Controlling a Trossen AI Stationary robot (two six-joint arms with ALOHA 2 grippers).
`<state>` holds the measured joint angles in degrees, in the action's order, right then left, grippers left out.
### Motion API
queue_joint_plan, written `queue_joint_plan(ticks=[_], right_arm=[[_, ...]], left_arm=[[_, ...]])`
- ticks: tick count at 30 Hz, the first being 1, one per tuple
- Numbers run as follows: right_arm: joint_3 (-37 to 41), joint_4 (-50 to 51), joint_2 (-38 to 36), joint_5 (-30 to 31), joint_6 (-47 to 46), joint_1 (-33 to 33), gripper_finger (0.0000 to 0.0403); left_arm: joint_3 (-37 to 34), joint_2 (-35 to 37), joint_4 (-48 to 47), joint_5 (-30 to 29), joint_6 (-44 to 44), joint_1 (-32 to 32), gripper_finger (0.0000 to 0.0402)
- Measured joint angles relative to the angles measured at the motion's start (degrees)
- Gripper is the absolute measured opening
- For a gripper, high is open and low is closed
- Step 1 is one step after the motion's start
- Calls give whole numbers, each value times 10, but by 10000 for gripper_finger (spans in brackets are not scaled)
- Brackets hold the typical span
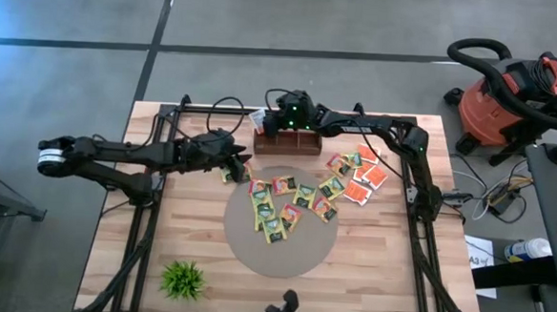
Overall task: Pick & Place Tea
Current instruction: Put the white tea bag into the left section of the wooden organizer
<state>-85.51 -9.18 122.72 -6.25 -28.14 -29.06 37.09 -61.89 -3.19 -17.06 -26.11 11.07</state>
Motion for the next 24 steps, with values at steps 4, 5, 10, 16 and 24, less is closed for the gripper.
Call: queue_joint_plan(ticks=[4, 5, 10, 16, 24], right_arm=[[-4, 23, -6, 1, 8, -1, 8], [-3, 29, -7, 2, 13, -1, 8], [-4, 30, -7, 0, 13, -1, 8], [-3, 30, -7, 6, -20, -5, 8], [-3, 30, -7, 1, -51, -11, 8]], left_arm=[[0, 0, -13, -10, -9, 0, 165], [0, 0, -16, -14, -8, 0, 165], [0, 0, -18, -42, 14, 0, 165], [0, 0, -18, -42, 25, 0, 165], [-1, 0, -18, -42, 25, 1, 165]])
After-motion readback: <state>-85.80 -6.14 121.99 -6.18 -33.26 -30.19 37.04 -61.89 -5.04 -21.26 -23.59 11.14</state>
